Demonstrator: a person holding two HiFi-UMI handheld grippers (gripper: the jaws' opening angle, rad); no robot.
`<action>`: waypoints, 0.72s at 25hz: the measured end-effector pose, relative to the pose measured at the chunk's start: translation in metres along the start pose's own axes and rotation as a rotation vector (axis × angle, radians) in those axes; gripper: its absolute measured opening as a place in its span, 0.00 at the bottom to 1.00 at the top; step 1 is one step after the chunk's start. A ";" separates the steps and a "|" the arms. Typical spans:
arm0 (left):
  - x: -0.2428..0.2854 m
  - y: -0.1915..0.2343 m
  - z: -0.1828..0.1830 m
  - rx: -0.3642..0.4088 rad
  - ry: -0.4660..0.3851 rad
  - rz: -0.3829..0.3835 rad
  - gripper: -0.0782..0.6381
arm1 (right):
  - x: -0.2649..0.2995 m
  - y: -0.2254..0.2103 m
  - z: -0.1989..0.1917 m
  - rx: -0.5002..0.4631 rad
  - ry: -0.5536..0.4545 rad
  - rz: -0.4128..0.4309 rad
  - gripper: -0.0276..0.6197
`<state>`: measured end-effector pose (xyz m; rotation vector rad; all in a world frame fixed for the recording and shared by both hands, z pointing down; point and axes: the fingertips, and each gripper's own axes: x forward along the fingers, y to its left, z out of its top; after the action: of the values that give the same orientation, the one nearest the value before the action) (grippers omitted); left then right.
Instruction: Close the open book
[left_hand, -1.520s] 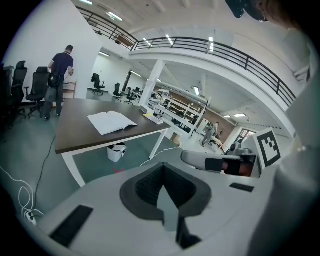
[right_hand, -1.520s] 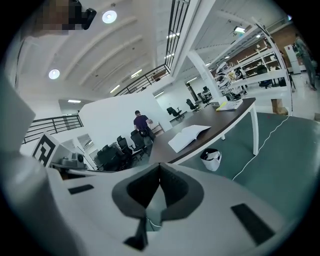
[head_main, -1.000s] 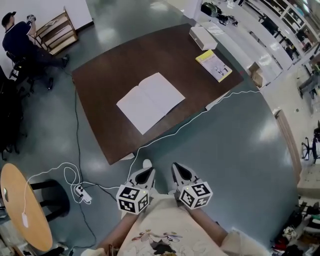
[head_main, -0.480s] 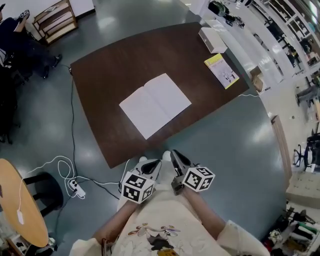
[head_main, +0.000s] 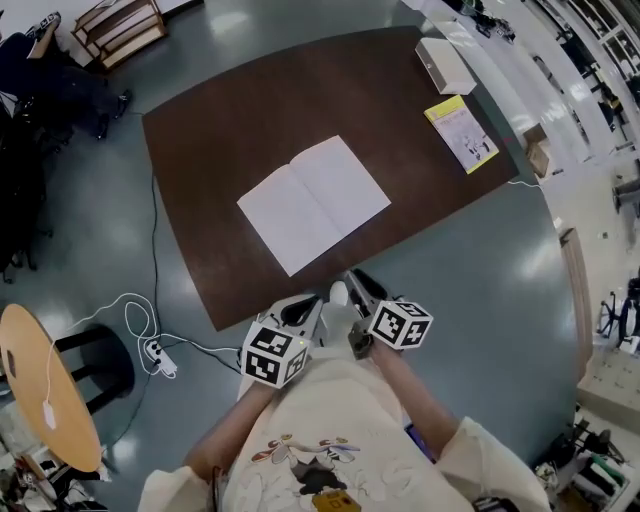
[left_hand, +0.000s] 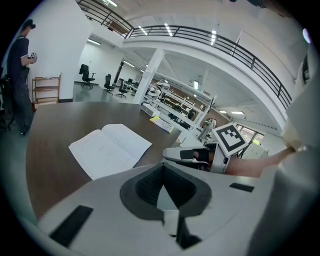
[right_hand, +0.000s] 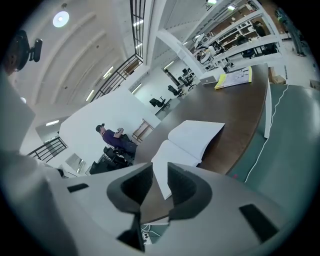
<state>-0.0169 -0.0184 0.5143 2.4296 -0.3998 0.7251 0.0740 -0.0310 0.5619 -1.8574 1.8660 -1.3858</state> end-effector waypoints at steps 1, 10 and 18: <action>0.007 0.002 0.002 0.000 0.006 0.010 0.12 | 0.004 -0.008 0.002 0.004 0.005 -0.004 0.19; 0.046 0.017 0.024 -0.043 0.025 0.102 0.12 | 0.036 -0.080 0.030 0.093 0.035 -0.025 0.25; 0.060 0.031 0.036 -0.084 0.009 0.181 0.12 | 0.070 -0.129 0.043 0.155 0.074 -0.034 0.27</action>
<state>0.0328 -0.0716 0.5376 2.3311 -0.6405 0.7791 0.1787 -0.0855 0.6591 -1.7933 1.7122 -1.5823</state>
